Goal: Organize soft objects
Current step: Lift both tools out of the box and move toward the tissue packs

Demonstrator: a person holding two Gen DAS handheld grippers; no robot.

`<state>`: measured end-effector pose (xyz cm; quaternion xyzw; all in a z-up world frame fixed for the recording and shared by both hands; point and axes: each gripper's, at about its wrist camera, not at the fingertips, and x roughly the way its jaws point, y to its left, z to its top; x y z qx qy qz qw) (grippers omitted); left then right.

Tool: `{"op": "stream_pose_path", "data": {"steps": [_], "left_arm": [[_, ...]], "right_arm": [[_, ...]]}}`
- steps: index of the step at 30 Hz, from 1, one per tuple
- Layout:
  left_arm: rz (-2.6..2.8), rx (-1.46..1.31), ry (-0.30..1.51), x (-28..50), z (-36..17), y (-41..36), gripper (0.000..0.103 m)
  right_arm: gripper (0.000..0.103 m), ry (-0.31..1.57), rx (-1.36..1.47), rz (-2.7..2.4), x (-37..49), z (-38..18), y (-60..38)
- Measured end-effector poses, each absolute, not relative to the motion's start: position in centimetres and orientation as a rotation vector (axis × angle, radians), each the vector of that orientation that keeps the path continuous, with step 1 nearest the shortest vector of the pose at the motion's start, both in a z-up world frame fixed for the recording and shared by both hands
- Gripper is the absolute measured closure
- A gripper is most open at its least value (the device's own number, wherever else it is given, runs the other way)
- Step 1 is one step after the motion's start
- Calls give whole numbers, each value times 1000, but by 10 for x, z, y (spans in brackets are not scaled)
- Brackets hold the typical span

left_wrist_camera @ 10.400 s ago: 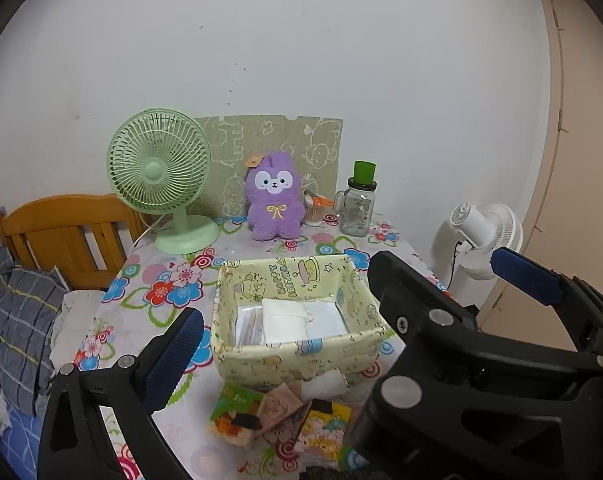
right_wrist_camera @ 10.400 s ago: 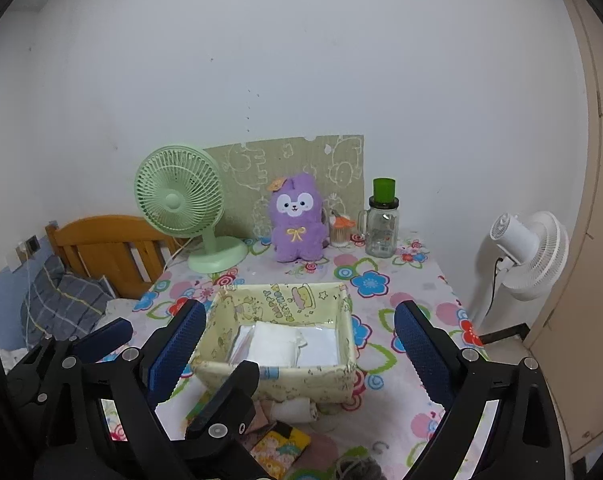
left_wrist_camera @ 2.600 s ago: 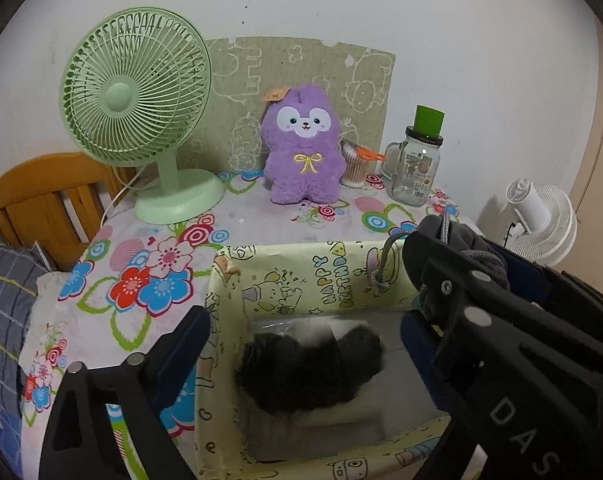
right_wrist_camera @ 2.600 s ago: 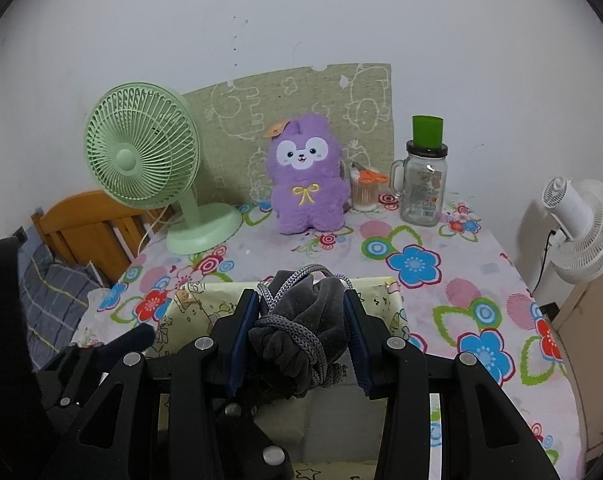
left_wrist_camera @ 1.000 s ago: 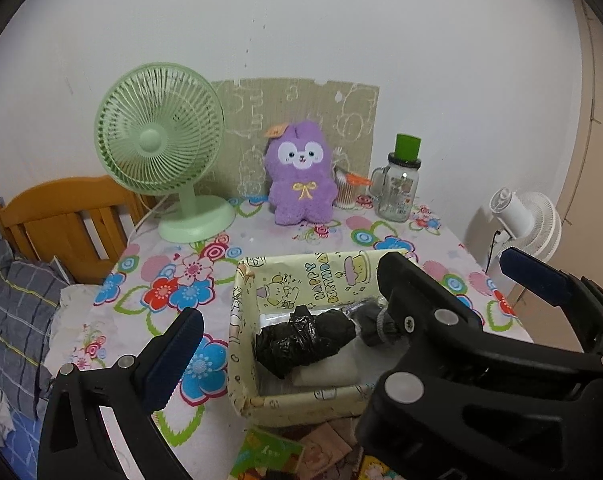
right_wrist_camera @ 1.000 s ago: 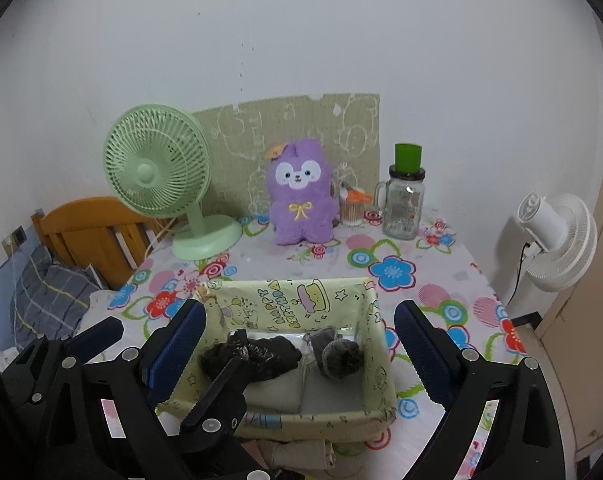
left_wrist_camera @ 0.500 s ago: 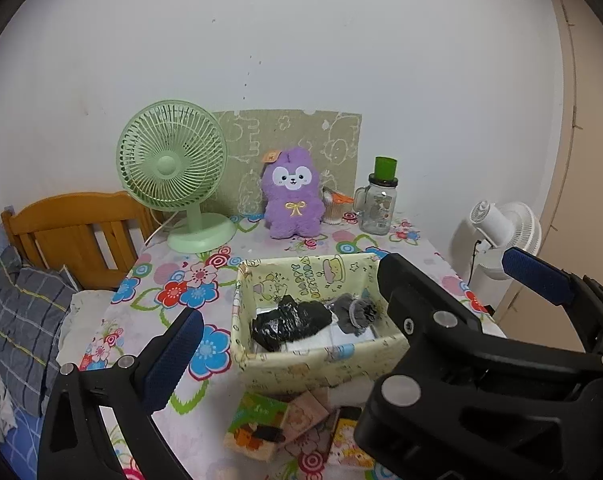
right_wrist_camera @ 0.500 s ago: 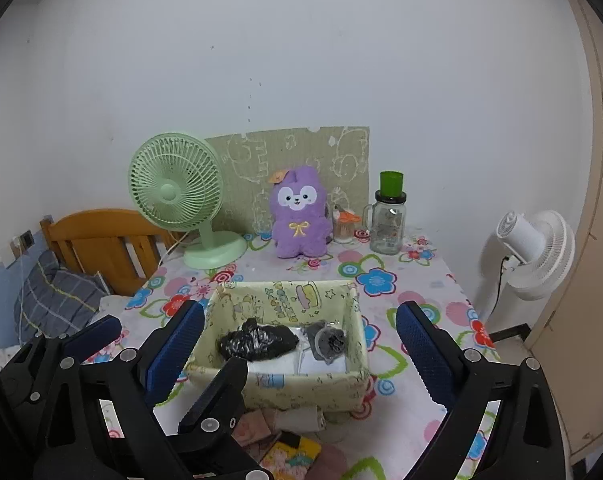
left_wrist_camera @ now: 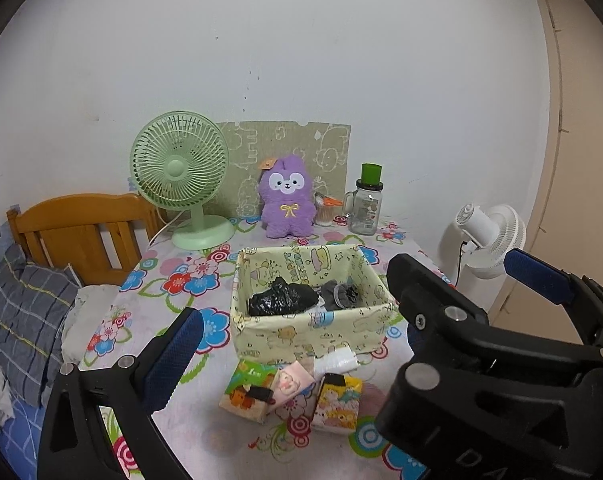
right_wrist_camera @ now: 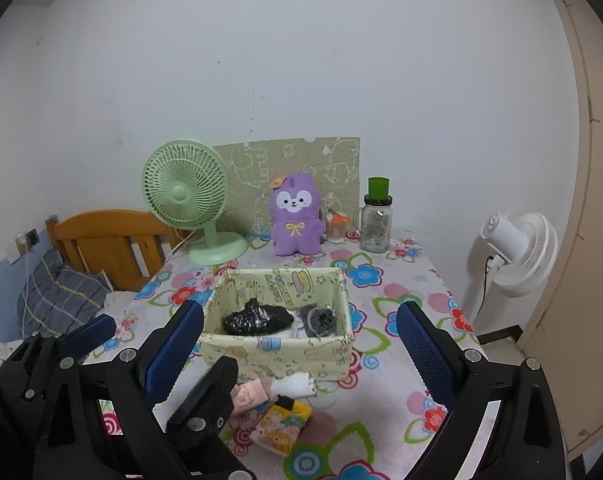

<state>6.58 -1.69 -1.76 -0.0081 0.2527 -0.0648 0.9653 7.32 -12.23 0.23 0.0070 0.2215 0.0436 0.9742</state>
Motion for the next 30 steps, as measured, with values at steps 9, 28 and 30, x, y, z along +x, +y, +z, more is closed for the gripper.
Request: {"op": "stream_pose_path", "data": {"steps": [9, 28, 30], "left_arm": [[-143, -33, 514, 49, -36, -16, 0], [-156, -7, 582, 50, -85, 3, 0], [-156, -2, 596, 53, -91, 5, 0]], "right_arm": [[4, 439, -3, 51, 53, -13, -123], [4, 471, 2, -4, 49, -57, -108], [4, 479, -2, -3, 52, -63, -105]]}}
